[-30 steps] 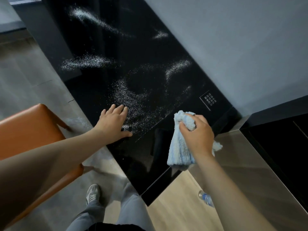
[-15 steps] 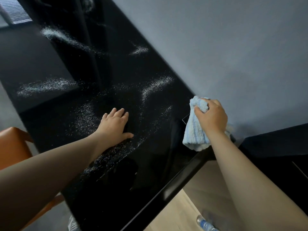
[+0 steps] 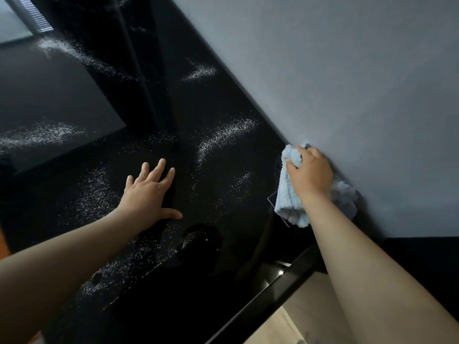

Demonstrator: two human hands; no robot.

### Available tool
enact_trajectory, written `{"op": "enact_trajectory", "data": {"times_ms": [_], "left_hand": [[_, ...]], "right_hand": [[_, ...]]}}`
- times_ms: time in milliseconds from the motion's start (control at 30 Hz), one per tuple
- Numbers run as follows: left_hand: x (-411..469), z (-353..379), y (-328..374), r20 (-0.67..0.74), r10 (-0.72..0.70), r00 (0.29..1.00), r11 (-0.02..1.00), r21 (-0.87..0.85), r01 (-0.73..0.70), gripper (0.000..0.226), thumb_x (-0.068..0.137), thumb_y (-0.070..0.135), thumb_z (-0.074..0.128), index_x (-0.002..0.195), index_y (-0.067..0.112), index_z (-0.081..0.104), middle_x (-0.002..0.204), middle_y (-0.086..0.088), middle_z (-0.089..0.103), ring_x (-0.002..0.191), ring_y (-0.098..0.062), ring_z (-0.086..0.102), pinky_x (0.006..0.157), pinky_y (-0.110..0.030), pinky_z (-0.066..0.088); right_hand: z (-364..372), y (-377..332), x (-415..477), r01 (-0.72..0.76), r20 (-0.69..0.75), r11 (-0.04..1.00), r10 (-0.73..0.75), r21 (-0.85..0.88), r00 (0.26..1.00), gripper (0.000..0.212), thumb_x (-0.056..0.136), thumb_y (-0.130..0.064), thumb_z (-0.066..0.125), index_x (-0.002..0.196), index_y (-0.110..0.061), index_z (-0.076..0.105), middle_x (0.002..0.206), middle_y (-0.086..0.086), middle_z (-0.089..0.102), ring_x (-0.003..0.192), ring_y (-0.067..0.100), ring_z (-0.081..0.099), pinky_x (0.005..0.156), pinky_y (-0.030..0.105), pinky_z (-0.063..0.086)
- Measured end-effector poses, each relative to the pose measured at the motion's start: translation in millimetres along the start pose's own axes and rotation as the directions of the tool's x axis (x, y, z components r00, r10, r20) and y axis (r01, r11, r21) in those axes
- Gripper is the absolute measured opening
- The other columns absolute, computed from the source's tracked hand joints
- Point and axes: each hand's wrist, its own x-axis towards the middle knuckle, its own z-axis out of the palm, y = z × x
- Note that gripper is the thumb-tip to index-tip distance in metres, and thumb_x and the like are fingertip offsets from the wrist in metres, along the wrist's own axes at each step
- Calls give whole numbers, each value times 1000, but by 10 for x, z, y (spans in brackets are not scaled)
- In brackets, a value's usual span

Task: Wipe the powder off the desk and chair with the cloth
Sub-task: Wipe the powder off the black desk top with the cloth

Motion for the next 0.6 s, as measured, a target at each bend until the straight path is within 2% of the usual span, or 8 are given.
{"op": "enact_trajectory", "data": {"times_ms": [167,600], "left_hand": [[4,-20,20,12,-7,1000,1000,-7,7,119,64,73,65,154,27,1,160,2,-16,147,-33,-9,116,-58,13],[-37,-82,49,36,0,999,999,-40,1,118,67,68,68,154,26,0,160,0,-16,147,-34,-11,115,-59,11]], "right_hand": [[24,-21,-15,-14,10,1000,14,-22,1000,46,88,-37,58,131,-21,59,125,4,60,110,31,55,85,36,45],[94,-348,-389,126,85,987,-118,-101,989,40,85,-37,59,123,-23,64,123,3,61,102,32,57,80,35,45]]}}
